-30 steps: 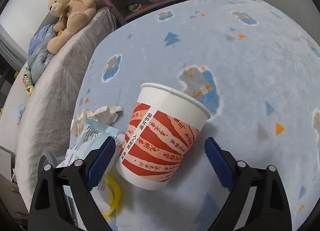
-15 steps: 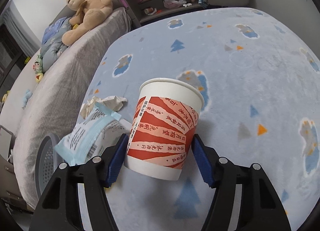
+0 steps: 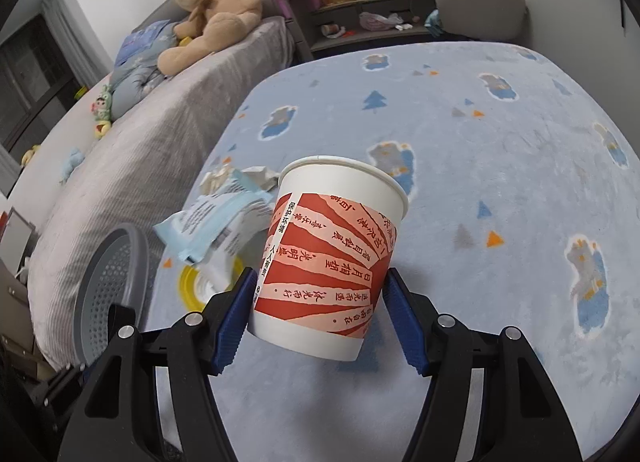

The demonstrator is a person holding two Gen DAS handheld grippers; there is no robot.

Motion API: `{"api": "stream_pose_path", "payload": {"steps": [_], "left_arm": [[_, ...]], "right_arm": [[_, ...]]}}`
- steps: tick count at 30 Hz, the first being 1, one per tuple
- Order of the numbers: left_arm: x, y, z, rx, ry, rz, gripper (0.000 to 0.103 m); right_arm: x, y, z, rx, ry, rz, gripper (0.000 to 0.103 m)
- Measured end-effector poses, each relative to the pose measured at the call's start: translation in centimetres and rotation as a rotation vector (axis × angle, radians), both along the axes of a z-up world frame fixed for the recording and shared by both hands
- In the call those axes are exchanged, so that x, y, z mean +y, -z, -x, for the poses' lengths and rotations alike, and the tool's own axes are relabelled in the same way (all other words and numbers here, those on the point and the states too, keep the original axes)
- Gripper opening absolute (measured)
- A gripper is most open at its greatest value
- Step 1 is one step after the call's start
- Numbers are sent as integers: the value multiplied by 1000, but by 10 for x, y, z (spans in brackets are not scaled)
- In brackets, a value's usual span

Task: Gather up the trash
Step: 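Carry the band and paper cup over the grey basket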

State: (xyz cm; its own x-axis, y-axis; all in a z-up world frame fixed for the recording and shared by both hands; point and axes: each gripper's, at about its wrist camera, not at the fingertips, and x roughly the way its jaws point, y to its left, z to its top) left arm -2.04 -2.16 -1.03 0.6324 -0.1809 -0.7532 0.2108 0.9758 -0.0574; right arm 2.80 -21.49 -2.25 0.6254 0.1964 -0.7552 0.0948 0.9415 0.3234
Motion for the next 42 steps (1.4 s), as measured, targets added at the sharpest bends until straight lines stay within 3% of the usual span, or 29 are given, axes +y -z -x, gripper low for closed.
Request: {"api": "stream_pose_path", "payload": {"steps": [11,22,42], "left_arm": [[70,-20,-8,-44,-163,-24,4],[140,-37,-23,-84,-277,-43,4],[206,2,-39,17,-387,11,4]], "right_arm": [[68,-34,-3,-82,-163,7,63],[145,-43,-27,-114,-312,23,63],[245,-15,-66,-70,-513,24,63]]}}
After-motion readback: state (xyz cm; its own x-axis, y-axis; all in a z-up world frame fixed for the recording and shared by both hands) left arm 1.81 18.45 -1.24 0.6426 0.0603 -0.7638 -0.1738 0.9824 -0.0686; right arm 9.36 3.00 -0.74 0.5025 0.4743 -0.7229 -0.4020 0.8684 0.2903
